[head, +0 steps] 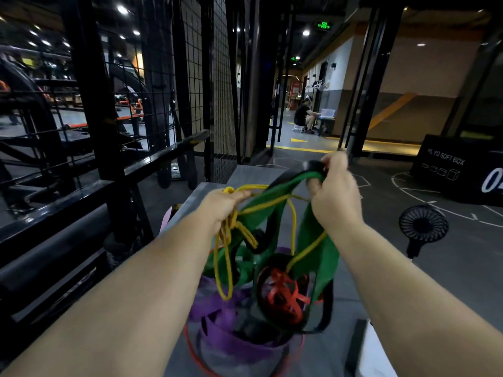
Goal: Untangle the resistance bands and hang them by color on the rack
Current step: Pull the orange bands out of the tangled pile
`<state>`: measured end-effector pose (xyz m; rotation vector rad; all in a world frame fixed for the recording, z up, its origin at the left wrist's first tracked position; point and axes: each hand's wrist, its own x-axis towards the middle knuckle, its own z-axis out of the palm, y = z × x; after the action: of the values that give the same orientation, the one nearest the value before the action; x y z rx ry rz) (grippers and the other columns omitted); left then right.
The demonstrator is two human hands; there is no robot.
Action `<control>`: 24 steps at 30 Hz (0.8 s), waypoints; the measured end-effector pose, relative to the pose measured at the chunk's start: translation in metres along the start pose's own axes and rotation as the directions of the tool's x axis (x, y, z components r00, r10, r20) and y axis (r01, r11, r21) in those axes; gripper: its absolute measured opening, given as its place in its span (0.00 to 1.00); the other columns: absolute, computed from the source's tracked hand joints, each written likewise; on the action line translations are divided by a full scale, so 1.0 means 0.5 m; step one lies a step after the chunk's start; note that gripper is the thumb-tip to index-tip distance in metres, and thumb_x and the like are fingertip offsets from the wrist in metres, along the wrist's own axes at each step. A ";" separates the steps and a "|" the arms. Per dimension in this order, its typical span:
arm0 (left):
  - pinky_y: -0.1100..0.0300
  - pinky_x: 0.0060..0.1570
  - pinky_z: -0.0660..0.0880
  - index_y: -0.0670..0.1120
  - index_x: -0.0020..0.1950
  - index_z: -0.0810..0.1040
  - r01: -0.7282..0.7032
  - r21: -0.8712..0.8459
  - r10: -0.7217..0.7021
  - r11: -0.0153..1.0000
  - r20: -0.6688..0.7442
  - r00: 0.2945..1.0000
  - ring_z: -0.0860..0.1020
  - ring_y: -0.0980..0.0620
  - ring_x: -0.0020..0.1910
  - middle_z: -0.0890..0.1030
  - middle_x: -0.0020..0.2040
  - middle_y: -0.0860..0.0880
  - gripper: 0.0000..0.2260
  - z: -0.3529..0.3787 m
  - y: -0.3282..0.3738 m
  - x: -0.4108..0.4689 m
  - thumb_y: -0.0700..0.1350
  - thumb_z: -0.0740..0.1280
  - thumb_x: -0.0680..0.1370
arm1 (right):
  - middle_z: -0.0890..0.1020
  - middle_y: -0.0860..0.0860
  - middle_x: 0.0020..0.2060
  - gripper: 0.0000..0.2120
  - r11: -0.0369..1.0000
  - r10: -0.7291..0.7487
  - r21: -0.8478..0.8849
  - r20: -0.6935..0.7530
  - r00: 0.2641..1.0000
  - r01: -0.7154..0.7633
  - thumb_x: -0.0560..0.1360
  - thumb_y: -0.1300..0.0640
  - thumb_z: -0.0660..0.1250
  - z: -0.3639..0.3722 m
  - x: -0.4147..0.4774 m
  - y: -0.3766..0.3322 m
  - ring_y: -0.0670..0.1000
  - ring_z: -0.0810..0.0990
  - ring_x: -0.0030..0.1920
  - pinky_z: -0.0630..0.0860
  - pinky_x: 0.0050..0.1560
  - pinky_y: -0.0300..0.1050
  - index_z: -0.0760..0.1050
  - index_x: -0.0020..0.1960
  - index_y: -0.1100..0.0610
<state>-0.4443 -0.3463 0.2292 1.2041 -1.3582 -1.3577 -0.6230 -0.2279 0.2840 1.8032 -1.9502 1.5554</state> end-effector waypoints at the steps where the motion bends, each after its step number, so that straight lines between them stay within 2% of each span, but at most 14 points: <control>1: 0.45 0.53 0.79 0.41 0.53 0.82 -0.010 -0.039 0.011 0.999 0.011 1.000 0.81 0.42 0.50 0.83 0.52 0.43 0.14 -0.006 0.021 0.002 0.50 0.73 0.74 | 0.71 0.45 0.37 0.11 0.999 0.011 0.053 -0.042 0.999 -0.009 0.78 0.61 0.63 -0.005 0.015 -0.009 0.50 0.71 0.37 0.61 0.34 0.48 0.60 0.53 0.52; 3: 0.45 0.47 0.81 0.40 0.54 0.80 -0.025 -0.076 0.025 0.997 0.004 1.000 0.83 0.42 0.44 0.84 0.47 0.40 0.15 -0.019 0.051 0.013 0.49 0.73 0.74 | 0.73 0.49 0.39 0.11 0.995 0.006 0.101 -0.070 0.998 0.001 0.78 0.61 0.62 -0.011 0.041 -0.023 0.54 0.72 0.40 0.64 0.36 0.48 0.61 0.53 0.53; 5: 0.52 0.42 0.80 0.41 0.51 0.78 -0.037 -0.025 0.036 0.999 -0.040 0.999 0.80 0.44 0.39 0.81 0.41 0.43 0.15 -0.032 0.076 0.019 0.51 0.73 0.74 | 0.73 0.50 0.40 0.10 0.996 -0.004 0.091 -0.030 1.000 0.007 0.78 0.62 0.61 -0.009 0.058 -0.025 0.55 0.72 0.41 0.64 0.34 0.48 0.61 0.53 0.53; 8: 0.59 0.32 0.70 0.43 0.39 0.75 -0.036 0.080 0.046 0.996 -0.124 0.991 0.71 0.48 0.31 0.72 0.32 0.47 0.16 -0.053 0.093 0.019 0.54 0.71 0.74 | 0.72 0.48 0.38 0.09 0.999 0.006 0.036 0.089 0.996 -0.009 0.78 0.61 0.62 0.007 0.068 -0.010 0.55 0.71 0.40 0.62 0.34 0.48 0.62 0.53 0.54; 10: 0.62 0.27 0.66 0.43 0.36 0.73 -0.042 0.100 0.053 0.994 -0.109 0.993 0.68 0.50 0.28 0.70 0.31 0.47 0.16 -0.064 0.090 0.019 0.52 0.70 0.76 | 0.71 0.48 0.37 0.09 0.999 0.032 -0.018 0.159 0.987 -0.030 0.78 0.60 0.63 0.019 0.067 0.005 0.54 0.70 0.38 0.62 0.34 0.49 0.62 0.54 0.55; 12: 0.62 0.26 0.65 0.44 0.35 0.74 -0.024 0.126 0.029 0.992 -0.043 0.999 0.66 0.51 0.27 0.71 0.32 0.48 0.15 -0.066 0.080 0.014 0.51 0.69 0.76 | 0.74 0.51 0.40 0.10 0.994 0.091 -0.085 0.247 0.965 -0.072 0.79 0.57 0.62 0.029 0.068 0.015 0.53 0.72 0.38 0.66 0.36 0.47 0.63 0.57 0.55; 15: 0.65 0.22 0.66 0.45 0.40 0.77 0.050 0.132 -0.057 0.990 0.051 0.997 0.66 0.54 0.23 0.72 0.31 0.50 0.10 -0.062 0.058 0.014 0.50 0.70 0.76 | 0.79 0.56 0.47 0.16 0.960 0.231 -0.244 0.402 0.886 -0.139 0.80 0.53 0.59 0.037 0.077 0.018 0.57 0.78 0.45 0.72 0.46 0.48 0.63 0.67 0.53; 17: 0.67 0.20 0.65 0.46 0.41 0.78 0.102 0.106 -0.111 0.989 0.084 0.990 0.66 0.56 0.20 0.73 0.28 0.51 0.08 -0.054 0.036 0.019 0.49 0.70 0.76 | 0.79 0.57 0.56 0.19 0.942 0.269 -0.314 0.496 0.825 -0.119 0.80 0.51 0.58 0.042 0.080 0.008 0.58 0.79 0.52 0.74 0.52 0.47 0.66 0.70 0.54; 19: 0.65 0.21 0.67 0.46 0.35 0.75 0.177 0.063 -0.183 0.982 0.116 0.976 0.68 0.55 0.20 0.73 0.24 0.51 0.11 -0.044 0.014 0.018 0.48 0.71 0.75 | 0.77 0.56 0.61 0.18 0.938 0.249 -0.344 0.564 0.788 -0.050 0.80 0.51 0.57 0.044 0.081 -0.008 0.57 0.77 0.57 0.72 0.53 0.45 0.70 0.68 0.55; 21: 0.65 0.23 0.68 0.47 0.33 0.72 0.222 0.016 -0.222 0.975 0.150 0.964 0.69 0.55 0.20 0.71 0.21 0.52 0.14 -0.034 -0.006 0.012 0.47 0.69 0.76 | 0.77 0.56 0.60 0.14 0.946 0.224 -0.323 0.576 0.786 -0.032 0.80 0.52 0.58 0.041 0.080 -0.020 0.56 0.75 0.58 0.70 0.52 0.45 0.74 0.62 0.56; 24: 0.64 0.26 0.69 0.47 0.38 0.73 0.218 -0.059 -0.203 0.974 0.198 0.959 0.69 0.54 0.22 0.69 0.24 0.50 0.13 -0.022 -0.022 0.000 0.54 0.68 0.76 | 0.78 0.55 0.57 0.15 0.973 0.232 -0.137 0.527 0.818 -0.188 0.78 0.52 0.59 0.036 0.086 -0.015 0.58 0.76 0.55 0.74 0.54 0.49 0.74 0.62 0.54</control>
<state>-0.4330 -0.3479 0.2190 1.2163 -1.3200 -1.6995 -0.6206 -0.2689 0.3070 2.2395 -2.4822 1.0513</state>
